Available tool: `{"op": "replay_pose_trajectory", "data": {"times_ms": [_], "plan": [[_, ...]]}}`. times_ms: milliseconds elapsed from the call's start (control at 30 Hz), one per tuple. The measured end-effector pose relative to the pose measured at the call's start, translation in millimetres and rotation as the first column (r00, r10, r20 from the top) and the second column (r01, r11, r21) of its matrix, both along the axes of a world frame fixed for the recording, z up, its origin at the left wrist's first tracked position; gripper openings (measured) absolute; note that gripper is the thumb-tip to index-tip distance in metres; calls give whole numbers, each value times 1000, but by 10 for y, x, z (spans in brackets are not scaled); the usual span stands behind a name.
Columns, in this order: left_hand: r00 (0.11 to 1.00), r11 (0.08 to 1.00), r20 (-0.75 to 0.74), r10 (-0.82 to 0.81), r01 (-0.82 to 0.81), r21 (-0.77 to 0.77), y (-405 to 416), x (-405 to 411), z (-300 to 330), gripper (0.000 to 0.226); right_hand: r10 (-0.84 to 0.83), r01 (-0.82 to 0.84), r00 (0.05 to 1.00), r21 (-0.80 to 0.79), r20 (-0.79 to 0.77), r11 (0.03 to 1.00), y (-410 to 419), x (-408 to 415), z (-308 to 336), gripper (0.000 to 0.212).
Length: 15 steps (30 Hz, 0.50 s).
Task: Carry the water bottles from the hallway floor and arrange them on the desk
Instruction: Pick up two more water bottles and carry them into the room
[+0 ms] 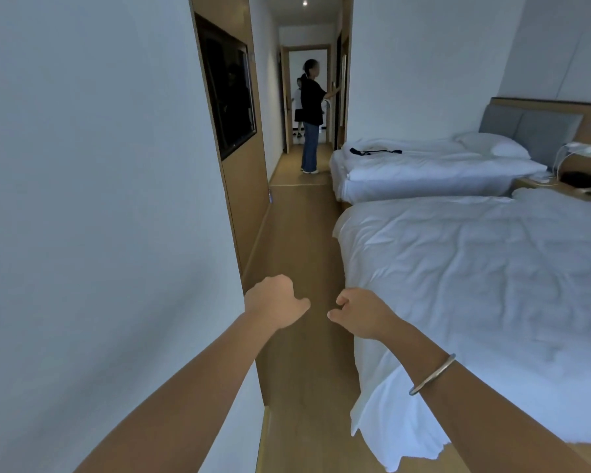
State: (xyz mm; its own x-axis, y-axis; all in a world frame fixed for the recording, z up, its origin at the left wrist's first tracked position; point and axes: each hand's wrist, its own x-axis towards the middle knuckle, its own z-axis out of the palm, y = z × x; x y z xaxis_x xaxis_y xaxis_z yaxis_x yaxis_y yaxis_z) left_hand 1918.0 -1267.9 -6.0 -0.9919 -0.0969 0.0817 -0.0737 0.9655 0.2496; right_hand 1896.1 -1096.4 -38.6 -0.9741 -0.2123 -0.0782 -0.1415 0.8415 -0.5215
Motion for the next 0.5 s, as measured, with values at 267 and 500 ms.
{"op": "replay_pose_trajectory", "data": {"times_ms": [267,500], "plan": [[998,1000,52,-25,25,6,-112,-1093,-101,31,1,-1,1000,5,21,1000,-141,-1094,-78,41],[997,998,82,5,-10,66,-148,-2427,-8,31,58,-58,998,19,20,998,-151,-2433,18,34]]}}
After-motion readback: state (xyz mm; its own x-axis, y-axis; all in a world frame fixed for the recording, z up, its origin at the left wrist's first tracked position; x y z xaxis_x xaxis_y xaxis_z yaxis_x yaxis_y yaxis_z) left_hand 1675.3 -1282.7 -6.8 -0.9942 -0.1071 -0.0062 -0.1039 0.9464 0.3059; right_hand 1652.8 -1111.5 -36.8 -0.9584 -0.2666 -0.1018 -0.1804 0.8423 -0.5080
